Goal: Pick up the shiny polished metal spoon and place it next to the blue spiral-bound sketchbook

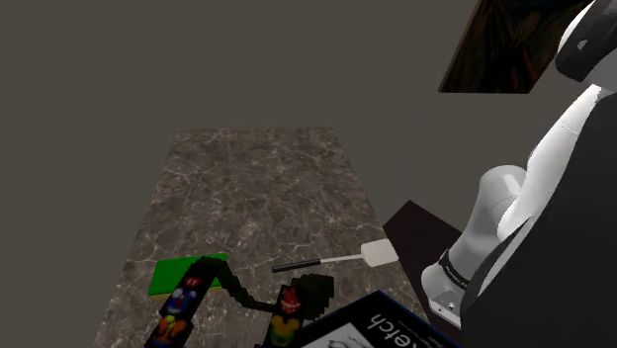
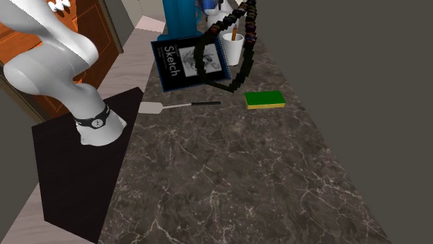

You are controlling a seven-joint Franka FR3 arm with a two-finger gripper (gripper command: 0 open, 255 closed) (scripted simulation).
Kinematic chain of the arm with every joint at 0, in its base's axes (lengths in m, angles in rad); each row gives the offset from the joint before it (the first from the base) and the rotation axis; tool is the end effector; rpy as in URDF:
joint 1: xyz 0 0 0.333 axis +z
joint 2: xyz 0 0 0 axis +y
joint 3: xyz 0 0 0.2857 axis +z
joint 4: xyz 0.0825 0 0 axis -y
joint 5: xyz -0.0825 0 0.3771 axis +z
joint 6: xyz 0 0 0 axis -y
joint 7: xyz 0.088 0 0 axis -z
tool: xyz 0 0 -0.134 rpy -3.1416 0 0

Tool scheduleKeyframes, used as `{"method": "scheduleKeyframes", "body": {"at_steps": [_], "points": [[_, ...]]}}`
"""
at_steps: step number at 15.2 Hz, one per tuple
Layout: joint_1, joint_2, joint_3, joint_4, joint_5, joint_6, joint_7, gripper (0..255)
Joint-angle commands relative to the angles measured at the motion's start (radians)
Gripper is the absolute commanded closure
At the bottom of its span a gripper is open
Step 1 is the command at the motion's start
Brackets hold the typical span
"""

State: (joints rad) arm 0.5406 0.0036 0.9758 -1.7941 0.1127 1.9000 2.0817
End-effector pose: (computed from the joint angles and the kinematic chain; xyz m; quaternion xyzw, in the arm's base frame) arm 0.0205 0.5704 0.4912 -0.9531 0.2929 0.0659 0.0379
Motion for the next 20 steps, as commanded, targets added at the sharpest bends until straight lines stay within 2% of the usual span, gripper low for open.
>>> {"method": "scheduleKeyframes", "body": {"at_steps": [1, 20], "points": [[0.036, 0.061, 0.034, 0.043, -0.064, 0.0, 0.086, 255], [0.067, 0.136, 0.025, -0.147, -0.134, 0.234, 0.124, 255]]}}
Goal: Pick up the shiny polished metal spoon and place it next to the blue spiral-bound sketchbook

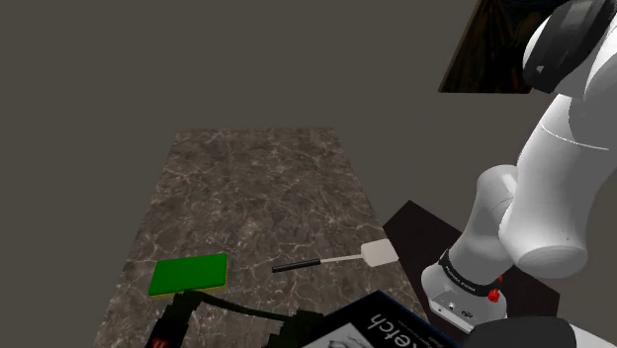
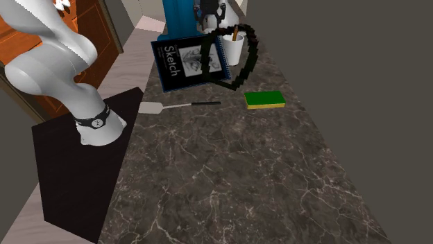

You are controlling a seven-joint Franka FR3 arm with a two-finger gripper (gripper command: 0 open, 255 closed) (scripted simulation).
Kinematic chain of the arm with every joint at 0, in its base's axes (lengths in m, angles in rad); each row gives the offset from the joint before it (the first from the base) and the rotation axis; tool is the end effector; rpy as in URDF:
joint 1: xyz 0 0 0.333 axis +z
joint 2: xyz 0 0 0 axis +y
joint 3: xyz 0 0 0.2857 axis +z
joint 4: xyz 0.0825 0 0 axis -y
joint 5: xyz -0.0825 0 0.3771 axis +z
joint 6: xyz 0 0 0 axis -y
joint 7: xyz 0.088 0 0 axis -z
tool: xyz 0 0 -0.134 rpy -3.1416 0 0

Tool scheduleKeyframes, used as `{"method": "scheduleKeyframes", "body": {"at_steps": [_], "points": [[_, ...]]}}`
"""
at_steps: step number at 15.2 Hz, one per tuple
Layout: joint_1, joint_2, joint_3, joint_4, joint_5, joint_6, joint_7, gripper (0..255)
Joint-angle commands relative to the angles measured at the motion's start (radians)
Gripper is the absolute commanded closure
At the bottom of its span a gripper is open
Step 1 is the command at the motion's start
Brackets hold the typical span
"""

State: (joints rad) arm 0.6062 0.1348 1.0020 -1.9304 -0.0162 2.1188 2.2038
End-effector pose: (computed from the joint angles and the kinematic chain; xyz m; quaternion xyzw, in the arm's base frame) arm -0.0100 0.5829 0.4052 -0.9528 0.2940 0.0657 0.0385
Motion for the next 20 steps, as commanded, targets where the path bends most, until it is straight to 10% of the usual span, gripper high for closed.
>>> {"method": "scheduleKeyframes", "body": {"at_steps": [1, 20], "points": [[0.004, 0.011, -0.003, -0.02, -0.012, 0.028, 0.006, 255], [0.091, 0.178, -0.088, -0.144, -0.192, 0.255, 0.11, 255]]}}
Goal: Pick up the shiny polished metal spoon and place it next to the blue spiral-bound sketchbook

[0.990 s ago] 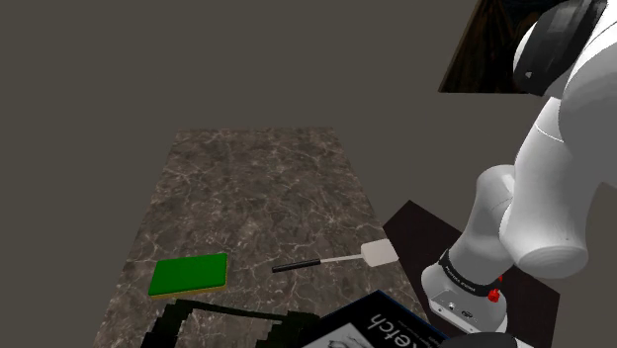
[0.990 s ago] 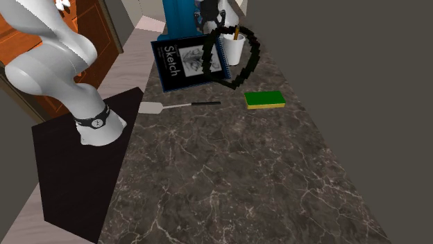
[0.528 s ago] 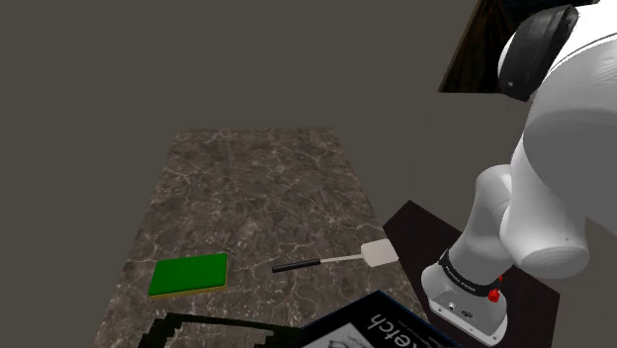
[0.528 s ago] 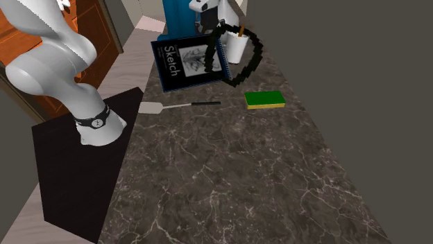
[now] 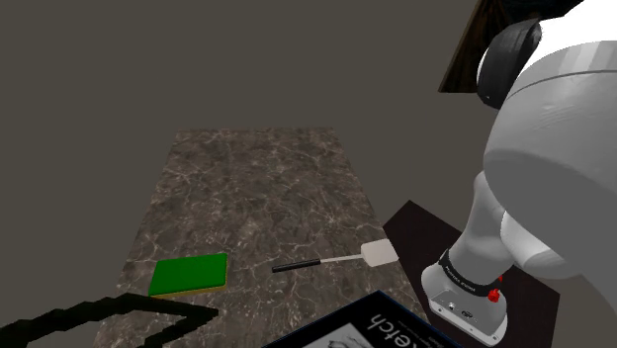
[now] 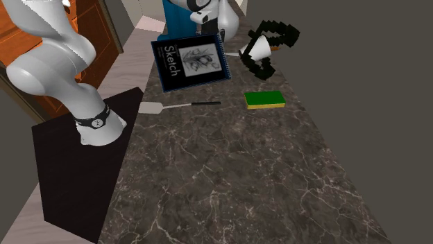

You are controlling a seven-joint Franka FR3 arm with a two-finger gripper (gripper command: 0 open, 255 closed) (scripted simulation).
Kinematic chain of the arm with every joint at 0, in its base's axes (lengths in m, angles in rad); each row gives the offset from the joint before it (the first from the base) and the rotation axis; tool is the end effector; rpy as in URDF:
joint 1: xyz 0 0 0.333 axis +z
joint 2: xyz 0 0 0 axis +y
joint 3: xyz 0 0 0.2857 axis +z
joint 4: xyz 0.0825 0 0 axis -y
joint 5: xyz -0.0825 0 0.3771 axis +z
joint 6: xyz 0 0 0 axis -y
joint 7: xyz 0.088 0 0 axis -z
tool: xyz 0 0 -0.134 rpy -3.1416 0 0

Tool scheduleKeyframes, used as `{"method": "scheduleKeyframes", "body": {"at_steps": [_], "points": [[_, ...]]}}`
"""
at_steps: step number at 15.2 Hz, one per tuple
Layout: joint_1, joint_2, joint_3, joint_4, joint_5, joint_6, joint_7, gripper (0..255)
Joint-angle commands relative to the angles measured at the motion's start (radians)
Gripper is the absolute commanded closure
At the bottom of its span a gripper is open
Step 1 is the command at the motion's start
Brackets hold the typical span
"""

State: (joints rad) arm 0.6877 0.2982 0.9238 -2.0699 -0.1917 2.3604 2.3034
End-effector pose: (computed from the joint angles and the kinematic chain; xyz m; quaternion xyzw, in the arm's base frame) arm -0.0124 0.5799 0.3012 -0.9528 0.2939 0.0659 0.0392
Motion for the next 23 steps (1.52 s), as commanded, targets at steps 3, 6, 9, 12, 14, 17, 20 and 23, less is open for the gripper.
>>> {"method": "scheduleKeyframes", "body": {"at_steps": [3, 6, 9, 12, 14, 17, 20, 23], "points": [[0.01, 0.014, -0.01, -0.004, -0.016, 0.014, 0.011, 255], [0.01, 0.014, -0.01, -0.004, -0.016, 0.014, 0.011, 255], [0.009, 0.014, -0.01, -0.005, -0.016, 0.014, 0.01, 0], [0.01, 0.014, -0.01, -0.004, -0.016, 0.014, 0.011, 0], [0.01, 0.014, -0.01, -0.004, -0.016, 0.014, 0.011, 0], [-0.054, -0.073, 0.046, 0.015, 0.079, -0.064, -0.053, 0], [-0.067, -0.096, 0.056, 0.023, 0.104, -0.086, -0.071, 0], [-0.067, -0.096, 0.056, 0.023, 0.104, -0.086, -0.071, 0]]}}
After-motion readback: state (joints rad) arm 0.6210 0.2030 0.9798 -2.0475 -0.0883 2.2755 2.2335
